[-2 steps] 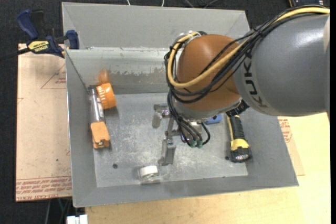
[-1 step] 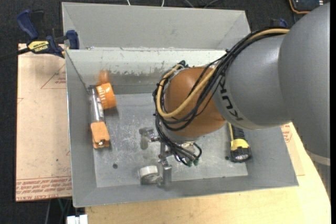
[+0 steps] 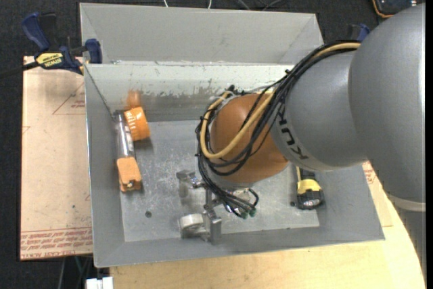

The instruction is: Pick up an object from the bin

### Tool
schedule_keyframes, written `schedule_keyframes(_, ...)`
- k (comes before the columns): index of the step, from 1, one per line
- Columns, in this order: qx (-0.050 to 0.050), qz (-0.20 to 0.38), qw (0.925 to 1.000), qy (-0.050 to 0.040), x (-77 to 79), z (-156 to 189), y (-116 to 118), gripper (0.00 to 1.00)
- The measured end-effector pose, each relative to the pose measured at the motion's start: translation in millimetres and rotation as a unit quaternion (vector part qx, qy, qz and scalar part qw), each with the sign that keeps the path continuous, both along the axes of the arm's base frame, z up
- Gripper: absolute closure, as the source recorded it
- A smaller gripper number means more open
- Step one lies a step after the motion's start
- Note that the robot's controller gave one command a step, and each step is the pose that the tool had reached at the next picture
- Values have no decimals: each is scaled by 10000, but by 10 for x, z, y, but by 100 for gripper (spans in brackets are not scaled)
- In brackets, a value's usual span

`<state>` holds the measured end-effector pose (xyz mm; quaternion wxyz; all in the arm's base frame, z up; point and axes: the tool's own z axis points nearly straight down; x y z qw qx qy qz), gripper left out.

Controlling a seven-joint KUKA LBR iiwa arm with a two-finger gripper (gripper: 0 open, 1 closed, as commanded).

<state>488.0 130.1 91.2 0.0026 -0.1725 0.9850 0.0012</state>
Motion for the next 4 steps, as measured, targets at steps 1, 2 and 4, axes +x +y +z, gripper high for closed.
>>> schedule_keyframes(1,8,585,9983,-5,-72,100,0,0)
schedule_keyframes(2,25,689,9976,-105,3,-181,-31,0)
schedule_keyframes(4,23,616,9981,-49,-59,-195,46,100)
